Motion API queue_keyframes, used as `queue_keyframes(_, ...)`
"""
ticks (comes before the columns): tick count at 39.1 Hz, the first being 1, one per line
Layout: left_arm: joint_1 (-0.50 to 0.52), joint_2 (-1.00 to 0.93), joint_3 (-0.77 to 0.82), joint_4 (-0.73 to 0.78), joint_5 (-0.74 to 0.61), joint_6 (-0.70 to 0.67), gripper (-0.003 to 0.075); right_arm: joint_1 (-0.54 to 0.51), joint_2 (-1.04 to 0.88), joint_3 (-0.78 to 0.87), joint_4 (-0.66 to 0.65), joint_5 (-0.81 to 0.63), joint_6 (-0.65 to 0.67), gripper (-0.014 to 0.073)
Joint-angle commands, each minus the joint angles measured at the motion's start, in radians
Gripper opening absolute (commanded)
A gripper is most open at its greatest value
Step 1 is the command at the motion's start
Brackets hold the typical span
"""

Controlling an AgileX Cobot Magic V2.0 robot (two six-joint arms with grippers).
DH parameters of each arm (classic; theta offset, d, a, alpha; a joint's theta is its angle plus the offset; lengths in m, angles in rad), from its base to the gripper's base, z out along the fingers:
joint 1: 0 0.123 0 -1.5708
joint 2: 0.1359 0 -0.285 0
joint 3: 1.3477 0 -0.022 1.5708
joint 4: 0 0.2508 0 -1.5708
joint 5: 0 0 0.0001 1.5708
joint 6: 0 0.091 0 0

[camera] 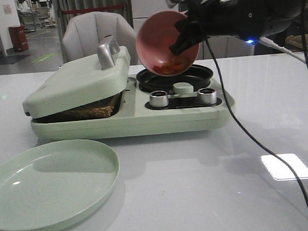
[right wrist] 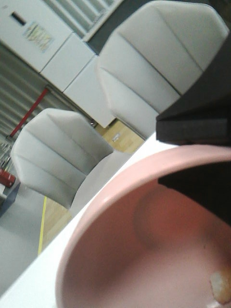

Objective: Make breakfast with bread and shrimp
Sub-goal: 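Lift the pink bowl with the right gripper and tilt it over the black pan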

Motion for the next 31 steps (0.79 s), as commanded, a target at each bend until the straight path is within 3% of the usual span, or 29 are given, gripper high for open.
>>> queue_keyframes(1,-0.007,0.012,-0.026,-0.007,-0.076,-0.013,0.0114,-0.003,-0.07,-0.013,-0.03,-0.138,-0.084,0.0141)
queue_keyframes(9,-0.007,0.011,-0.026,-0.007,-0.076,-0.013,0.0114,-0.002,-0.07,0.035,-0.029,-0.281,-0.273,0.0141)
queue_keyframes(22,-0.007,0.011,-0.026,-0.007,-0.076,-0.013,0.0114,0.027,-0.072,0.041,-0.022,-0.375,-0.383,0.0141)
queue_keyframes(31,-0.007,0.011,-0.026,-0.007,-0.076,-0.013,0.0114,0.042,-0.076,0.133,0.164,-0.594,-0.38,0.0141)
